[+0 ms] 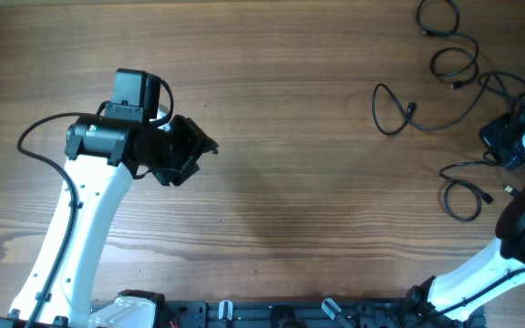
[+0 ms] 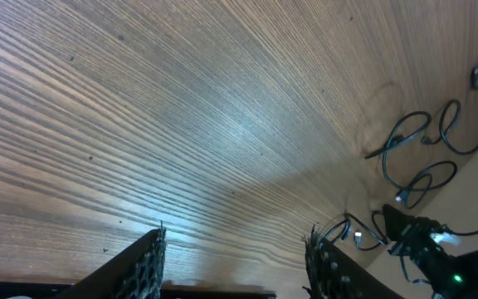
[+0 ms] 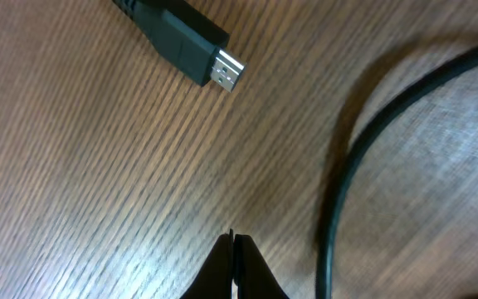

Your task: Untangle cables

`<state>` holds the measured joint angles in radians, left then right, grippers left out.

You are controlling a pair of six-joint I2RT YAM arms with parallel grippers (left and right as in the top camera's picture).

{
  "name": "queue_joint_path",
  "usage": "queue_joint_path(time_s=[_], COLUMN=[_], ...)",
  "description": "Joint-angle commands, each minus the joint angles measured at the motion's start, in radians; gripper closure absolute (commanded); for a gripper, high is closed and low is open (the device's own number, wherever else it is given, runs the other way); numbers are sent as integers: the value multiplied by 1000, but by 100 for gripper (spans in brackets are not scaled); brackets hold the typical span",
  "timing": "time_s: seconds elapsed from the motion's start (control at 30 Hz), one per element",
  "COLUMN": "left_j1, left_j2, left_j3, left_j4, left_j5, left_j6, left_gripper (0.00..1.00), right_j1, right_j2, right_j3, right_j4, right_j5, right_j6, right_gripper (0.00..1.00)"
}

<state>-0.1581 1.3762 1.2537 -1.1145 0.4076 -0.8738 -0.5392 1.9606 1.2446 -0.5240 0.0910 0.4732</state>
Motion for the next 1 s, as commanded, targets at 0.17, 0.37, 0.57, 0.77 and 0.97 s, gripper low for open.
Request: queue_joint_path(time_s=[0.17,0.37,0.57,0.77,0.97], left_j1=[-5,-5,-5,-5,-5], left_j2=[-2,-2,-2,-2,-2], left_j3=[7,7,7,7,7], left_j4=[4,3,3,7,7], left_j5=[-17,-17,-17,-17,-17], left_j6=[6,6,6,6,6], left_gripper=[43,43,43,43,43], right_j1=[1,1,1,2,8], right_j2=[51,45,18,-272,-459], right_j3=[5,6,31,106,68], right_j4=[-29,-95,-142,-222,-617], right_j5=[135,211,249,32,-296], right_j6=[0,34,50,51,50], right_gripper=[96,96,95,45,62])
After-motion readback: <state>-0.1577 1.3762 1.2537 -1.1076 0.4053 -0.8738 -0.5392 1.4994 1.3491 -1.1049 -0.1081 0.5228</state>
